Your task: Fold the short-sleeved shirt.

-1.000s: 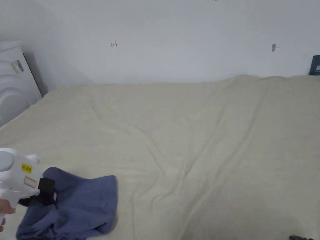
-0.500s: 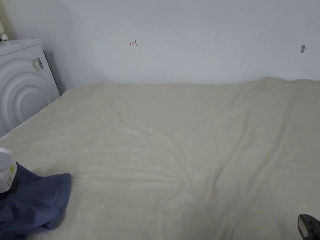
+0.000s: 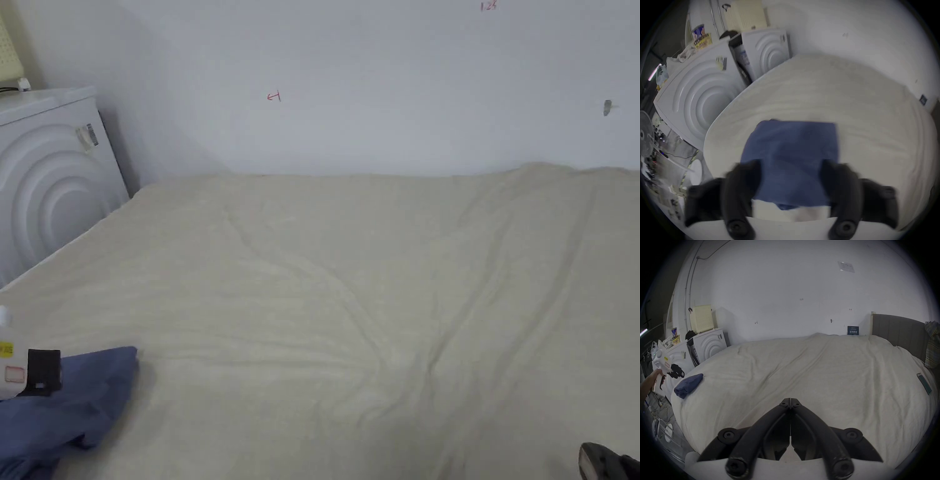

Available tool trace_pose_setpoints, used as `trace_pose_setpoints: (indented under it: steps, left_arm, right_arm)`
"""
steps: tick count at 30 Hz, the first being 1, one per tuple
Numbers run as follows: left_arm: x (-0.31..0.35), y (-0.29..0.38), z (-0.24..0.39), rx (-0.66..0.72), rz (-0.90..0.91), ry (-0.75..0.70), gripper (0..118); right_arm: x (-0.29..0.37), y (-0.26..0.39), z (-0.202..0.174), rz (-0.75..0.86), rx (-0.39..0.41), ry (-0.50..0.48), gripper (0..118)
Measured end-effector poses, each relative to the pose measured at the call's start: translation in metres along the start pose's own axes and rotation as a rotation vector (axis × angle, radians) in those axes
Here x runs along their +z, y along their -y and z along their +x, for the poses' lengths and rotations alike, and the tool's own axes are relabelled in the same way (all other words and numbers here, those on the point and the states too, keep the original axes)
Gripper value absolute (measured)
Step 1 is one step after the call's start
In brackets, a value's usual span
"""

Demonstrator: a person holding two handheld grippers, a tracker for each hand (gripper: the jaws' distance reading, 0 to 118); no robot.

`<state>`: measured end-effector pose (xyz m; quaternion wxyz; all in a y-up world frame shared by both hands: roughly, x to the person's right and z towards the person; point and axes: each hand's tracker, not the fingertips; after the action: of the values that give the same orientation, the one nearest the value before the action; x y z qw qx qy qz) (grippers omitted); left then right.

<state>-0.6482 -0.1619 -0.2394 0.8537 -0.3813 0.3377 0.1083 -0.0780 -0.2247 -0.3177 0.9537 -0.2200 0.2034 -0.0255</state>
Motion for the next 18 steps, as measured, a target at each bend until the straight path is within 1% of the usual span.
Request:
trace_pose_setpoints:
  steps: [1, 2, 4, 5, 6, 8, 10, 11, 13, 15, 16, 18]
  left_arm:
    - [0.013, 0.007, 0.014, 0.002, 0.056, -0.026, 38]
    - [0.027, 0.015, 0.032, -0.011, 0.103, -0.032, 20]
    - [0.052, 0.031, 0.065, -0.06, 0.151, 0.002, 16]
    - [0.065, 0.039, 0.084, -0.096, 0.166, 0.035, 8]
    - [0.078, 0.048, 0.104, -0.143, 0.184, 0.081, 5]
    - [0.103, 0.065, 0.139, -0.161, 0.221, 0.134, 3]
    - [0.13, 0.081, 0.17, -0.165, 0.286, 0.226, 0]
    - [0.138, 0.09, 0.183, -0.143, 0.326, 0.262, 0]
    - [0.161, 0.103, 0.212, -0.15, 0.355, 0.309, 0]
    - [0.188, 0.12, 0.245, -0.16, 0.419, 0.335, 0]
    - [0.198, 0.125, 0.258, -0.175, 0.433, 0.35, 0]
    - [0.219, 0.138, 0.284, -0.196, 0.475, 0.353, 0]
  right_arm:
    - [0.004, -0.001, 0.007, 0.009, -0.01, 0.003, 0]
    - [0.007, -0.004, 0.012, 0.023, -0.026, 0.005, 0]
    - [0.013, -0.011, 0.019, 0.028, -0.045, 0.007, 0]
    - [0.018, -0.013, 0.024, 0.041, -0.059, 0.005, 0]
    - [0.023, -0.016, 0.028, 0.056, -0.069, 0.004, 0]
    - [0.032, -0.021, 0.035, 0.069, -0.077, 0.013, 0]
    - [0.044, -0.027, 0.047, 0.082, -0.088, 0.003, 0]
    - [0.049, -0.031, 0.053, 0.091, -0.094, -0.003, 0]
    - [0.058, -0.042, 0.062, 0.108, -0.101, -0.004, 0]
    - [0.069, -0.053, 0.072, 0.143, -0.084, -0.006, 0]
    - [0.075, -0.059, 0.073, 0.15, -0.06, 0.004, 0]
    - [0.087, -0.068, 0.08, 0.189, -0.014, 0.046, 0]
